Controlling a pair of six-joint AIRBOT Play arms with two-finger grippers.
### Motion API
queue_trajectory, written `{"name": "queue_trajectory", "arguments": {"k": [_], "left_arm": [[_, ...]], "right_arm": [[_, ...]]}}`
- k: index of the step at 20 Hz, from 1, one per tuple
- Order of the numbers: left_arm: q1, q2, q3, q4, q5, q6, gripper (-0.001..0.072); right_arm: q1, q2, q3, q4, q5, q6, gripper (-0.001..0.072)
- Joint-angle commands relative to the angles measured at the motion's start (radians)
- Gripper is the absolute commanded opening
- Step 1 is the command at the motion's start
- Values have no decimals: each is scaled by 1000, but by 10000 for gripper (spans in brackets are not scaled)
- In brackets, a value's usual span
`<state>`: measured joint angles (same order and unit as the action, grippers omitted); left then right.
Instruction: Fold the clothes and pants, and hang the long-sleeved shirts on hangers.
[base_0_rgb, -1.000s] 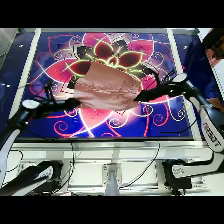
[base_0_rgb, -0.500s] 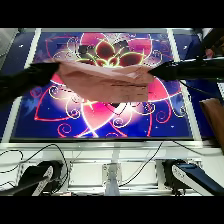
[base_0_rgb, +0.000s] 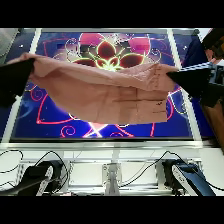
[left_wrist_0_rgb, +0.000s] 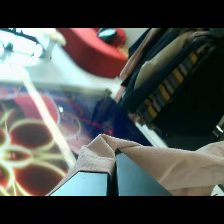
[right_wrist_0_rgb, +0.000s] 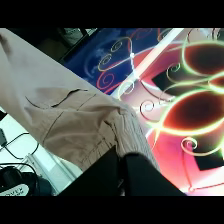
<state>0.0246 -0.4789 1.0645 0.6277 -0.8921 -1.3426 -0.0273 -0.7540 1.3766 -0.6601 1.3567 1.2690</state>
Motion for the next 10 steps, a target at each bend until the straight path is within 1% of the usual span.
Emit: {"name": "queue_trajectory", "arguments": {"k": [1, 3, 4, 5, 6, 8, 10], "left_arm": [[-5, -134, -12, 76, -86, -150, 7], [-41, -292, -21, 76, -69, -150, 8], [-76, -388, -21, 69, -46, -150, 8], [-116, -489, -21, 57, 4, -141, 8], [-156, -578, -21, 27, 71, -106, 9], [-203, -737, -21, -93, 230, -27, 9], [-222, -843, -21, -240, 344, 40, 9]], "right_arm": [[22, -34, -161, -10, -91, 32, 19], [63, -113, -272, -10, -273, 31, 19], [89, -171, -311, -10, -387, 31, 19], [114, -230, -332, -8, -484, 32, 19], [140, -299, -337, -8, -571, 32, 19], [174, -420, -336, 16, -722, 32, 19], [179, -503, -336, 44, -804, 32, 19]]}}
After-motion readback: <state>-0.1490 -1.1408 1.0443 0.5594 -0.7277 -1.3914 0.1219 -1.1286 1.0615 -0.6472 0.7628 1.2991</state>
